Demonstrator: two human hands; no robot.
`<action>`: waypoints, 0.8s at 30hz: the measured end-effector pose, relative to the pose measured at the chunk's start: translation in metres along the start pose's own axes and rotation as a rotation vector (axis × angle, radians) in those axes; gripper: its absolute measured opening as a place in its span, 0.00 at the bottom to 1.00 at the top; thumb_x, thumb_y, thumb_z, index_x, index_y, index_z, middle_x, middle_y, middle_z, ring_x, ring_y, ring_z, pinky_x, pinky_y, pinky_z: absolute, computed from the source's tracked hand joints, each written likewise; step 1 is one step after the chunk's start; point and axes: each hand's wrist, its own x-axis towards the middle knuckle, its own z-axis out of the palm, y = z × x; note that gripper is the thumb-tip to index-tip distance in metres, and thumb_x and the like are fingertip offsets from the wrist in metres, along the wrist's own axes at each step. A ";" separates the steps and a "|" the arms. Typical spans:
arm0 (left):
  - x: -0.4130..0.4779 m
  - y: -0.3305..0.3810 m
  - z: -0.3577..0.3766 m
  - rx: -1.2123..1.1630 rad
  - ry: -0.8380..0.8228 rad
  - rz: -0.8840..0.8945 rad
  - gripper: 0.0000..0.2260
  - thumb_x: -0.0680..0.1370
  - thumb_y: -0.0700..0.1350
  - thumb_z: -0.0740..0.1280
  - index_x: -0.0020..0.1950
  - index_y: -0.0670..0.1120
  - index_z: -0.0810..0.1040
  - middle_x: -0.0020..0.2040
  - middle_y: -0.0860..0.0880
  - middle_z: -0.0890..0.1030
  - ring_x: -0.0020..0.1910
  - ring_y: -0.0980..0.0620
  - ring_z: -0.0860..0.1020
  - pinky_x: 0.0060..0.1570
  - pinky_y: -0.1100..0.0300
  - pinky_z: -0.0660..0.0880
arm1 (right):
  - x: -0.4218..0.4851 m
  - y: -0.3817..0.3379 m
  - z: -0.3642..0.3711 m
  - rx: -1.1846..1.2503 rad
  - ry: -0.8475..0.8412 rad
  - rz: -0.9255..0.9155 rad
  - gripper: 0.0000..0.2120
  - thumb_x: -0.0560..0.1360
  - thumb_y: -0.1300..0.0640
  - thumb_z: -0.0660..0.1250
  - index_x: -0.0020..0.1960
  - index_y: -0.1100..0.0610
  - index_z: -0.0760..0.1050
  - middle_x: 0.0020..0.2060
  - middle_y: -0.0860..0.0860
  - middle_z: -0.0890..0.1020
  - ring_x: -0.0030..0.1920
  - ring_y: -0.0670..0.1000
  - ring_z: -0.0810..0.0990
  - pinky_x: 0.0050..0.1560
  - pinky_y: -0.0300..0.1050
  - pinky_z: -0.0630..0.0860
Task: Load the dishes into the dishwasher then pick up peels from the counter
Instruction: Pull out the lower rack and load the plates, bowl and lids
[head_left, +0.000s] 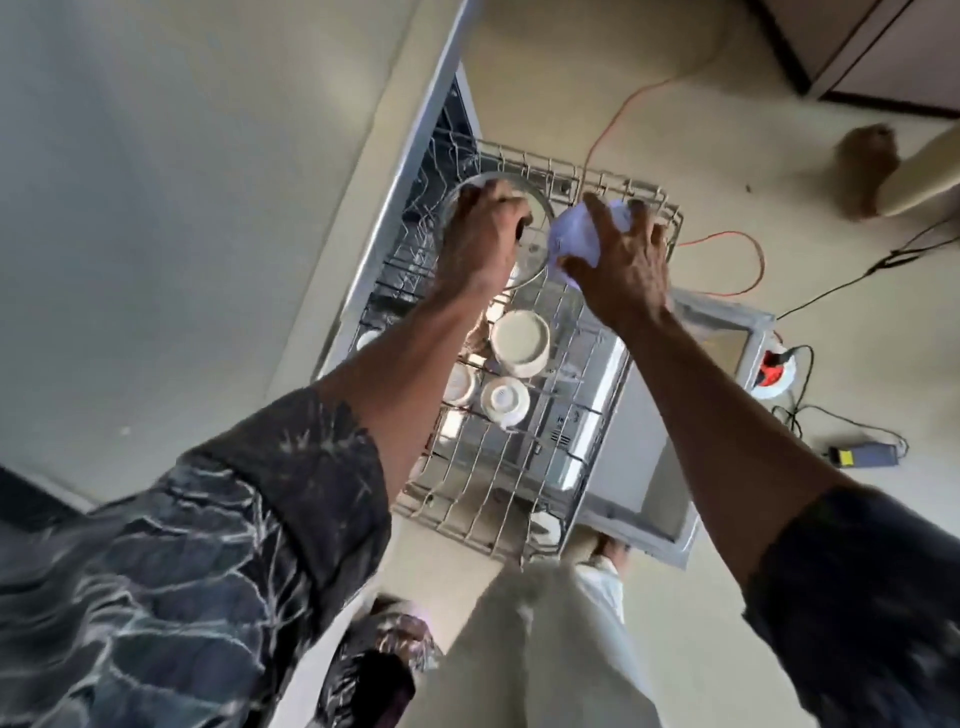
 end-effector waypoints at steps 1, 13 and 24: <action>0.006 -0.005 0.011 0.009 -0.020 -0.021 0.13 0.78 0.38 0.70 0.63 0.46 0.80 0.66 0.46 0.76 0.58 0.49 0.76 0.56 0.57 0.78 | 0.008 0.002 0.009 -0.014 -0.016 0.007 0.38 0.74 0.43 0.71 0.79 0.46 0.60 0.75 0.63 0.62 0.70 0.66 0.66 0.64 0.57 0.71; 0.045 -0.023 0.082 -0.656 -0.039 -0.544 0.12 0.79 0.49 0.63 0.60 0.47 0.78 0.45 0.52 0.76 0.39 0.56 0.79 0.33 0.62 0.77 | 0.030 0.029 0.071 -0.026 -0.083 0.155 0.39 0.74 0.45 0.72 0.80 0.48 0.58 0.73 0.62 0.62 0.67 0.66 0.69 0.59 0.57 0.74; 0.043 -0.036 0.099 -0.558 -0.103 -0.588 0.08 0.79 0.49 0.66 0.56 0.49 0.74 0.55 0.44 0.76 0.45 0.45 0.81 0.39 0.50 0.82 | 0.026 0.039 0.088 -0.127 -0.059 0.126 0.42 0.72 0.50 0.76 0.80 0.48 0.57 0.76 0.61 0.58 0.72 0.65 0.62 0.58 0.55 0.77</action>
